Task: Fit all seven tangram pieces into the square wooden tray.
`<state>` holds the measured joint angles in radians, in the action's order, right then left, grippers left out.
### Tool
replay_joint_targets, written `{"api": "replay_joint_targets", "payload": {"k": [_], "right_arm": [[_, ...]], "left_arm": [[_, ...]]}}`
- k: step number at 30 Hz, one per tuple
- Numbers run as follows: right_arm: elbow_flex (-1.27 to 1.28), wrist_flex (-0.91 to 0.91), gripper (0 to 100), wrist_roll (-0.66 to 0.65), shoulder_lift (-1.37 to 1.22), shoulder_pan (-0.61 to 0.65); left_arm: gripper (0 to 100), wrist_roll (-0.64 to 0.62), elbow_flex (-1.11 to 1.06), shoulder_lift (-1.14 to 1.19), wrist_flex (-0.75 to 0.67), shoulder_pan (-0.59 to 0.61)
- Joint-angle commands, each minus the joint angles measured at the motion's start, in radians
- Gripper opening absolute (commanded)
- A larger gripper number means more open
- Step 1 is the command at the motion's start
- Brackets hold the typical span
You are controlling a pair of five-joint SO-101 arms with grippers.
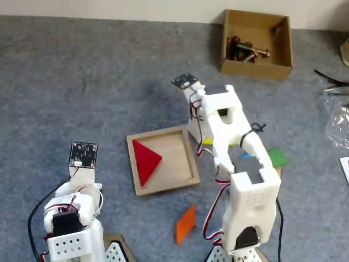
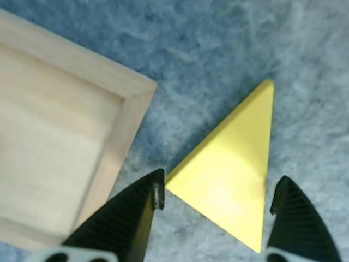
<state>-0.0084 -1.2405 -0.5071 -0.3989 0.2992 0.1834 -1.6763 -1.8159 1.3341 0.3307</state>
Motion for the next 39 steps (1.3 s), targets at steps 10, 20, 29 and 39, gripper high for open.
{"api": "replay_joint_targets", "payload": {"k": [10,20,29,39], "right_arm": [[-0.053,-0.007,30.3,-0.009,0.008,-0.012],[-0.061,-0.008,30.3,-0.008,-0.116,-0.018],[-0.056,-0.016,30.0,-0.003,-0.116,-0.019],[-0.056,-0.018,29.5,-0.005,-0.114,-0.07]], "left_arm": [[1,-0.003,-0.019,-0.005,0.003,0.015],[1,-0.003,-0.019,-0.005,0.003,0.015],[1,-0.003,-0.019,-0.005,0.003,0.015],[1,-0.003,-0.019,-0.005,0.003,0.015]]}}
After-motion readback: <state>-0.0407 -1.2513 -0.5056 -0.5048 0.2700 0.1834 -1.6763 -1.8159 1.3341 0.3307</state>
